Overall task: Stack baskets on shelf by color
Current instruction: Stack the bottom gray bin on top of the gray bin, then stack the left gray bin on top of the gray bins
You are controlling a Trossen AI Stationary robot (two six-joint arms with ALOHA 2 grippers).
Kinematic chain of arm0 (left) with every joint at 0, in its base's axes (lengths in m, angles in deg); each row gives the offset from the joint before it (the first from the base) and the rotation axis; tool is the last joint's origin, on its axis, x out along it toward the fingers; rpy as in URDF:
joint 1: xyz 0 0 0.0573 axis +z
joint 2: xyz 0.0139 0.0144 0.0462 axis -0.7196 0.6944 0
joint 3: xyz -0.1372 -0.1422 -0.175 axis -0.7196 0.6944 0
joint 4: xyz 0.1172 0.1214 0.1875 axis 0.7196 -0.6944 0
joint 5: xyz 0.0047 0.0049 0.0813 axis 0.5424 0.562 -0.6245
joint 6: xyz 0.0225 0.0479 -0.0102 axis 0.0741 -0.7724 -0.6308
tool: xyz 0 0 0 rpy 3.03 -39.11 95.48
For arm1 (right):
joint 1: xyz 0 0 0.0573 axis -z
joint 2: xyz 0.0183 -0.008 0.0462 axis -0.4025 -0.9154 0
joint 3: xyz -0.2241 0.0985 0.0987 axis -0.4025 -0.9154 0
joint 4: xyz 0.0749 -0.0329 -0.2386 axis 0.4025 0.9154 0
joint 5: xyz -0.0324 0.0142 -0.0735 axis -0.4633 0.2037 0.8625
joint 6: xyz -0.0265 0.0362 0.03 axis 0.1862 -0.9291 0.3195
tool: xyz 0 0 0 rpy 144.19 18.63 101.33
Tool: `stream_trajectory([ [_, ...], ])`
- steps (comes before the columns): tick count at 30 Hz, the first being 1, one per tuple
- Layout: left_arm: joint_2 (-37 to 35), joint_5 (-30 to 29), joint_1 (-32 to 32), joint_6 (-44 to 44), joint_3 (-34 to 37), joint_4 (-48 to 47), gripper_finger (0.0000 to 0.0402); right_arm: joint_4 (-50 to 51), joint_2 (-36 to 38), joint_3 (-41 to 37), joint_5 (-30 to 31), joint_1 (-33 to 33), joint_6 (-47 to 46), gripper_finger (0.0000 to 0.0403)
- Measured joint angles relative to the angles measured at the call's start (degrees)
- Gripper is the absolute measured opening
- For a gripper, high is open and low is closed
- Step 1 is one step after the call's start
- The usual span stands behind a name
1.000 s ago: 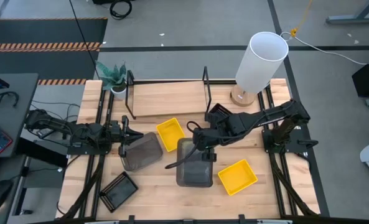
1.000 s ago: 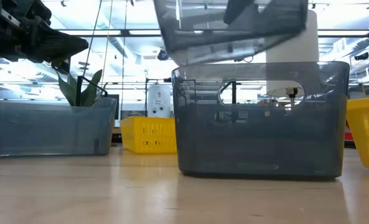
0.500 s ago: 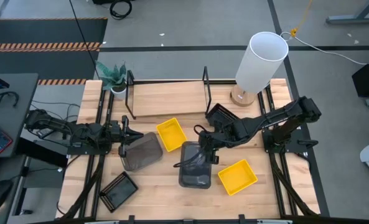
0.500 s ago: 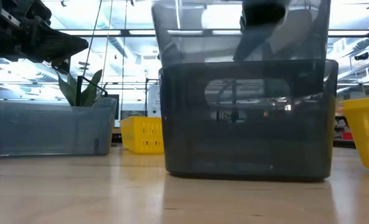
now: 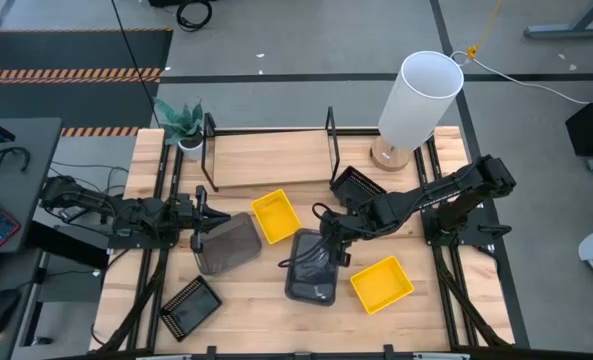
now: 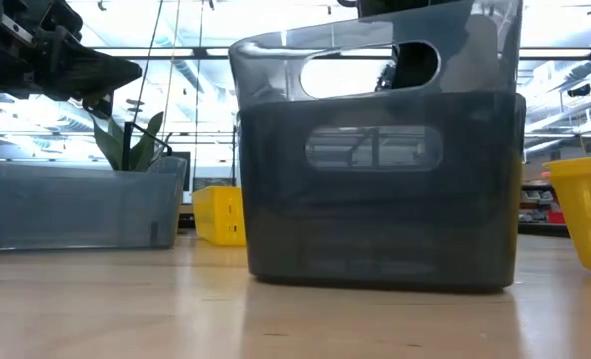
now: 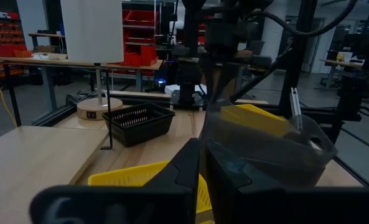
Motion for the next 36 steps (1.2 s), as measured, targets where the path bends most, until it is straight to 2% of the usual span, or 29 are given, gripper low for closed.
stream_trajectory([
  [8, -0.01, -0.02, 0.0, 0.0, 0.0, 0.0, 0.0038, 1.03, 0.0, 0.1, -3.27, 0.23, -0.73, 0.0108],
  [12, -0.01, 0.0, -0.02, 0.0, 0.0, 0.0, 0.0032, 5.96, 0.08, 2.98, -4.36, 1.48, -0.8, 0.014],
  [18, 0.0, -0.02, 0.0, 0.0, 0.02, 0.0, 0.0029, 8.91, 0.04, 7.76, -4.94, 2.69, -1.55, 0.0157],
  [23, -0.01, -0.02, 0.0, 0.0, 0.01, 0.0, 0.0037, 1.58, -1.32, 7.99, -4.69, 2.11, -1.07, 0.0155],
  [31, 0.11, -0.02, -0.02, 0.0, 0.0, 0.31, 0.0032, -14.79, -8.76, 8.23, -4.97, 0.85, 1.03, 0.0154],
  [36, 0.12, 0.02, -0.02, 0.0, 0.0, 0.25, 0.0028, -17.07, -15.43, 13.94, -3.82, 0.76, 2.75, 0.0154],
])
